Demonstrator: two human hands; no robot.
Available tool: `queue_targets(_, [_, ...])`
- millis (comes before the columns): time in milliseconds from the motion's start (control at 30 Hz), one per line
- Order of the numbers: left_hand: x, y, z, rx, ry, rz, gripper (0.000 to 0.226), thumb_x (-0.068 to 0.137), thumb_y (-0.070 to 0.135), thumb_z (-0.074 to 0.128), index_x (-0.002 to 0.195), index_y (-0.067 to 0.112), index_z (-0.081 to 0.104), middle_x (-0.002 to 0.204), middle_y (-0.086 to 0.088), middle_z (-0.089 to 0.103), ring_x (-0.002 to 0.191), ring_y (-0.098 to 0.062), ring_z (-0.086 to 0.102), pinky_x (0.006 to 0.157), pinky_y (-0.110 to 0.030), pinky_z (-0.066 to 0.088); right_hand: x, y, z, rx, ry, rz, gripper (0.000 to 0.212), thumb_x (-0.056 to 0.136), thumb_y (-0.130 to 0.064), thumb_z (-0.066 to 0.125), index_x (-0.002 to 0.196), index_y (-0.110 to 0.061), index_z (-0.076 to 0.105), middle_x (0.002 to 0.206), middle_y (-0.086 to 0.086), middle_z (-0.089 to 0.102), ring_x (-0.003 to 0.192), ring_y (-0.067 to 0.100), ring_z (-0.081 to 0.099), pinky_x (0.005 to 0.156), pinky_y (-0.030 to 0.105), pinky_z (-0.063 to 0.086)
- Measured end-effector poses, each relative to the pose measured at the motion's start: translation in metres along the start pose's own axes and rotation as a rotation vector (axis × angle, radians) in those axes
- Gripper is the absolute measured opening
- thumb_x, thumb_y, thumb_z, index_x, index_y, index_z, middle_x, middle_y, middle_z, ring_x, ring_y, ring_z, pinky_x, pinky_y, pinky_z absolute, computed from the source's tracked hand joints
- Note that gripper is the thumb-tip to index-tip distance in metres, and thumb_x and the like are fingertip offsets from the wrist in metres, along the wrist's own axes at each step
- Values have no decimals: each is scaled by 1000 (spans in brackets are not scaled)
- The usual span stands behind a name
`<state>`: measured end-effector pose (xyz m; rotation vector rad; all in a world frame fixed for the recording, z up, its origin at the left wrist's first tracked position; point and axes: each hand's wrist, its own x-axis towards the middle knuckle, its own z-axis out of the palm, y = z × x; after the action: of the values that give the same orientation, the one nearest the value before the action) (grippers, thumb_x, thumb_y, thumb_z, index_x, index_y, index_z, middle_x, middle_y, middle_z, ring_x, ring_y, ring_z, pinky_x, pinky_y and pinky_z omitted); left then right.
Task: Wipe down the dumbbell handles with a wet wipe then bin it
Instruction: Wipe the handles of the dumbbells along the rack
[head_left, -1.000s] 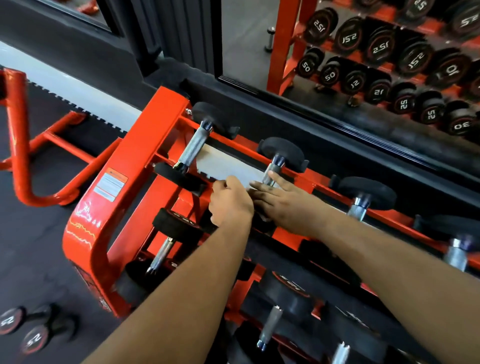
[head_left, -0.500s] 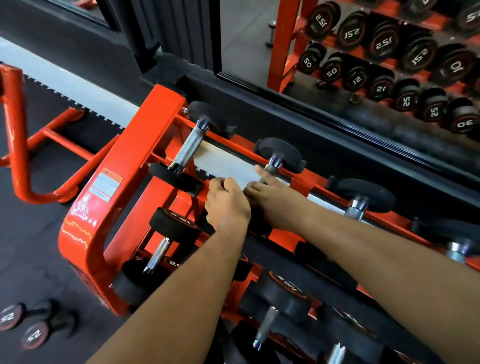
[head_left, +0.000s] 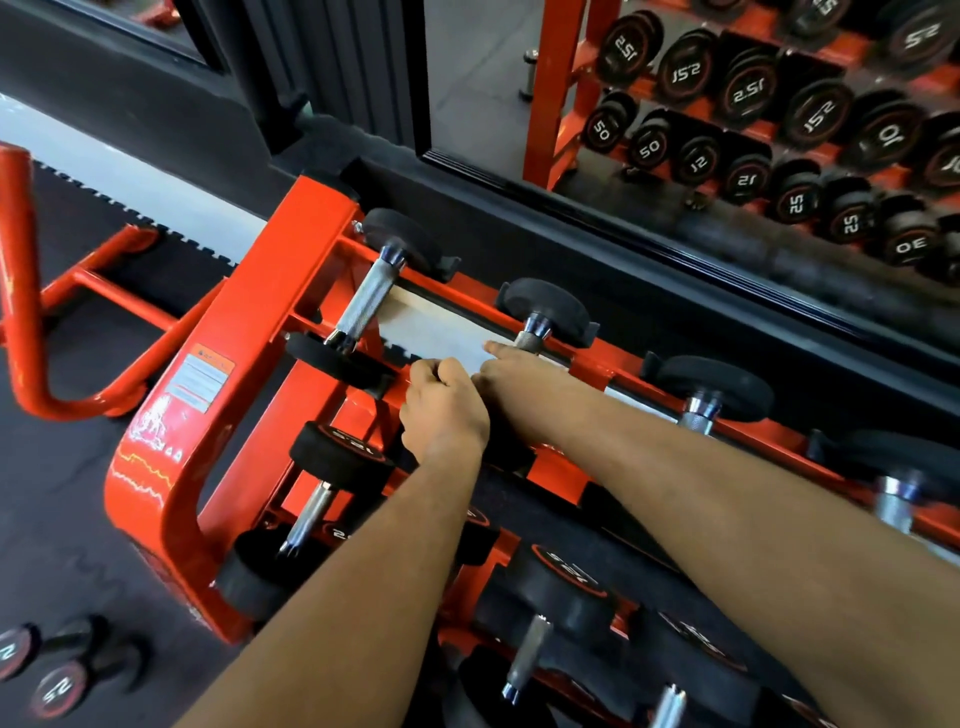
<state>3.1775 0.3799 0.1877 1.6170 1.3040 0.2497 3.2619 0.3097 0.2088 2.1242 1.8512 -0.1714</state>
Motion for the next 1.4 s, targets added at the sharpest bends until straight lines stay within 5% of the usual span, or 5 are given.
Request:
queue_targets(200, [0, -1, 1, 7, 2, -5, 37, 91, 48, 26, 108, 32, 55, 109, -2, 67, 106, -31, 58, 96, -55, 47, -53, 14, 50, -165, 223, -27, 49, 101, -28, 45, 148, -16, 45, 147, 12, 48, 142, 32, 39, 119, 61, 18])
queue_targets(400, [0, 1, 0, 21, -11, 4, 44, 87, 51, 24, 110, 31, 56, 109, -3, 67, 106, -32, 59, 96, -56, 47, -2, 12, 7, 11, 110, 25, 19, 92, -18, 54, 100, -26, 68, 91, -4, 66, 93, 21, 65, 116, 49, 31])
queue_targets(600, [2, 1, -1, 39, -17, 27, 30, 98, 39, 31, 111, 29, 55, 113, -8, 67, 111, -36, 56, 99, -52, 44, -43, 18, 41, -165, 315, 31, 36, 106, -27, 34, 126, -18, 62, 123, 6, 59, 125, 28, 53, 117, 57, 27])
queue_targets(1233, [2, 0, -2, 42, -35, 54, 41, 93, 42, 29, 116, 25, 58, 112, -7, 67, 110, -35, 56, 99, -53, 44, -3, 33, -21, -81, -32, 30, 21, 95, -26, 47, 102, -23, 67, 98, -1, 69, 100, 24, 65, 112, 43, 33])
queue_targets(1400, [1, -2, -1, 38, -34, 67, 41, 94, 43, 28, 119, 27, 57, 110, -4, 67, 108, -33, 56, 100, -54, 43, -40, 35, 24, -269, 169, 148, 41, 101, -16, 25, 129, -13, 55, 133, 15, 59, 132, 34, 51, 118, 45, 32])
